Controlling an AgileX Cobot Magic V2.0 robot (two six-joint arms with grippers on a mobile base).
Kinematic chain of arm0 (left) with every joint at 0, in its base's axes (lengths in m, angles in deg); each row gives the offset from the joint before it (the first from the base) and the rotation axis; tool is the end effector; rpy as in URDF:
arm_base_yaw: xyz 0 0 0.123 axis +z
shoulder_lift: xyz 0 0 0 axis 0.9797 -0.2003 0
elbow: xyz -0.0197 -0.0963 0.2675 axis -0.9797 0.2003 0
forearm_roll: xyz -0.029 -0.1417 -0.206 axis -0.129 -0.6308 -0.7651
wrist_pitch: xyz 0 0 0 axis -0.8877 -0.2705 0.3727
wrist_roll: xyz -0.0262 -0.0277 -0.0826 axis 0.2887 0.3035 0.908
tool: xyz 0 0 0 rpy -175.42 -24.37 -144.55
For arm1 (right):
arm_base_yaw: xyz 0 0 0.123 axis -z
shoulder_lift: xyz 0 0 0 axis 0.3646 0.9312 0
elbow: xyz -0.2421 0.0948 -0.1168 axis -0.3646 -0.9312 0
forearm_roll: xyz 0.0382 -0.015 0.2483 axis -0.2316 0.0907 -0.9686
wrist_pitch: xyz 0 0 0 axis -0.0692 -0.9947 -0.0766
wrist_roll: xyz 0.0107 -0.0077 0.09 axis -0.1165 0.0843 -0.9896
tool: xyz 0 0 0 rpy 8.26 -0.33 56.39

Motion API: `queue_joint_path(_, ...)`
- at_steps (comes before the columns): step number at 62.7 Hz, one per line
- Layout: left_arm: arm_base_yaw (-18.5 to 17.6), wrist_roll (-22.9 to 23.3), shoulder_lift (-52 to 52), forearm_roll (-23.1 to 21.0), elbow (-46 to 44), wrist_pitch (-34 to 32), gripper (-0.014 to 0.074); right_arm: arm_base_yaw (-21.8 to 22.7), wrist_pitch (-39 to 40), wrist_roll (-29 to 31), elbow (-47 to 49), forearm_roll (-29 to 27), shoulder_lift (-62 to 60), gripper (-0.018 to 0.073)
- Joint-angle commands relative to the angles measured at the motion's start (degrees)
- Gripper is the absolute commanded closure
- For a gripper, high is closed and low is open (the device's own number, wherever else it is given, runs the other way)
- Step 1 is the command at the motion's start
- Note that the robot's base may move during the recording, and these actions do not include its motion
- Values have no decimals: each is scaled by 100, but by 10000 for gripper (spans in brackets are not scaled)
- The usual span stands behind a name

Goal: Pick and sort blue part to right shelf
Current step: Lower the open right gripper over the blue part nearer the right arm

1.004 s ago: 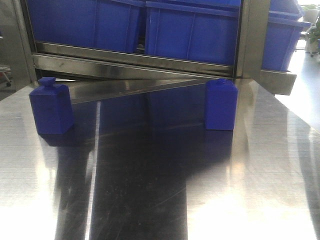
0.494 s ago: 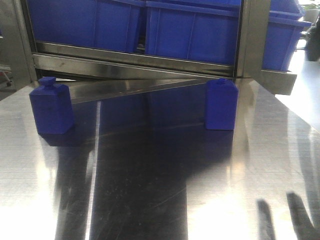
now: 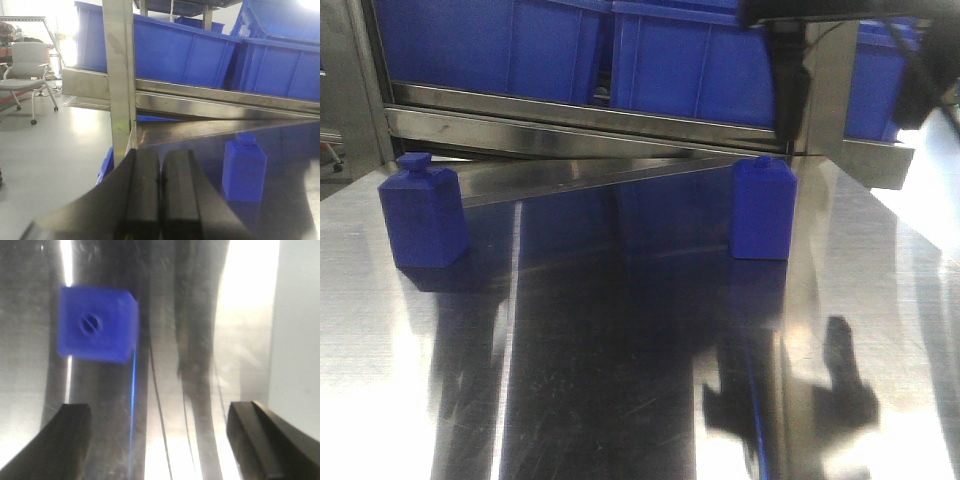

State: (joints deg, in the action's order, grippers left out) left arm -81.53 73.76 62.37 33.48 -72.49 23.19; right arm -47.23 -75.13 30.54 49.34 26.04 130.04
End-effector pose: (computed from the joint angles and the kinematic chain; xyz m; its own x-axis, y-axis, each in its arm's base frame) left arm 0.0561 -0.0031 0.2092 0.0694 -0.0531 -0.9962 0.0577 0.9971 -0.0492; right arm 0.3250 0.1441 0.3104 -0.9492 0.0331 -0.3129 0.0296 0.9994 0.0162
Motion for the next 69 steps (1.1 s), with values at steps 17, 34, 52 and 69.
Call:
queue_joint_path(17,-27,28,119,-6,116,-489,472,-30,-495,-32,1482,-203,834,-60)
queue_joint_path(34,-27,28,119,-6,116,-489,472,62,-396,-32,1482,-397,1129,-60)
queue_joint_path(52,-27,28,119,-6,116,-489,472,102,-258,-76,1471,-448,1429,-60)
queue_joint_path(69,-27,28,119,-6,116,-489,472,89,-185,-76,1471,-569,1486,-43)
